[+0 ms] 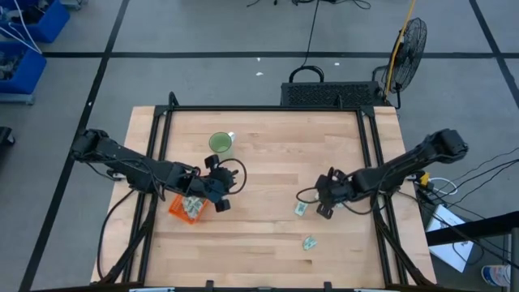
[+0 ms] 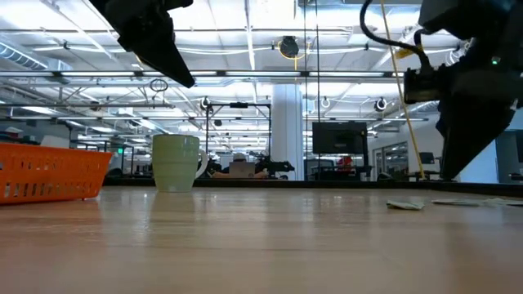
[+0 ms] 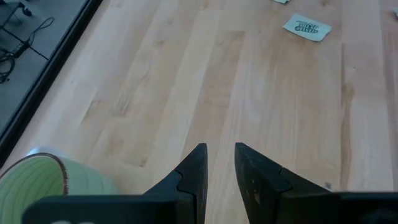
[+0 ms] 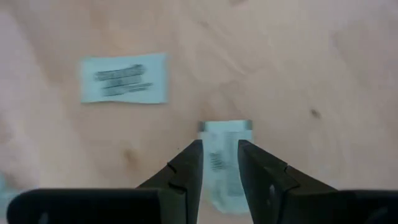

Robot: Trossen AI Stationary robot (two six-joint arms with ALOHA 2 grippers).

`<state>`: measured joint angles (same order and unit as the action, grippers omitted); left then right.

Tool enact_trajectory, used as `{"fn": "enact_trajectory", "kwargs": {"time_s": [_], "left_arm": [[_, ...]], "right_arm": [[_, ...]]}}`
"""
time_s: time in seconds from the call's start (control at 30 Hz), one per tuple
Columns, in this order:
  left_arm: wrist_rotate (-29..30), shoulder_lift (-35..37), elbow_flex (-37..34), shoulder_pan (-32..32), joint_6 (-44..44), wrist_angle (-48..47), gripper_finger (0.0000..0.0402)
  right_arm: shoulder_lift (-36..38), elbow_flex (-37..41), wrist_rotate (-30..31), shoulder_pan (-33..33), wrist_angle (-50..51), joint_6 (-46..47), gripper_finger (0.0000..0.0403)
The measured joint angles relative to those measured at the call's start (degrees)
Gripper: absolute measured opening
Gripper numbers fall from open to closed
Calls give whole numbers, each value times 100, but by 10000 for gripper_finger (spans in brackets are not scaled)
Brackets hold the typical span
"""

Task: Pick and place Stevia / Truvia into bins
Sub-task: Put the stevia packet into the orange bin

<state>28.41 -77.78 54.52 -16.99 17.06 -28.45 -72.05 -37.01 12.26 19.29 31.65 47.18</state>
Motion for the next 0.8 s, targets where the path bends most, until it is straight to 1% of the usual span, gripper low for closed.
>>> {"fn": "enact_trajectory", "kwargs": {"time_s": [0.03,0.13,0.23,0.33,0.5,0.6,0.7,0.8], "left_arm": [[-3,0,0,0,-13,-1,88],[-3,0,0,0,-15,0,88],[-16,0,0,0,-15,0,88],[-42,0,0,0,-15,0,88],[-49,0,0,0,-40,0,88],[-49,0,0,0,-43,-4,88],[-49,0,0,0,-43,-4,88],[-49,0,0,0,-43,-2,88]], "right_arm": [[-47,0,100,30,80,83,96],[-239,0,99,37,177,161,97],[-466,0,-143,35,100,8,102],[-744,-6,-235,39,16,-271,113],[-1048,-33,-257,35,-111,-310,137],[-1119,-31,-180,35,-130,-302,143],[-1119,-24,-181,35,-200,-266,132],[-1121,-22,-170,35,-323,-294,106]]}}
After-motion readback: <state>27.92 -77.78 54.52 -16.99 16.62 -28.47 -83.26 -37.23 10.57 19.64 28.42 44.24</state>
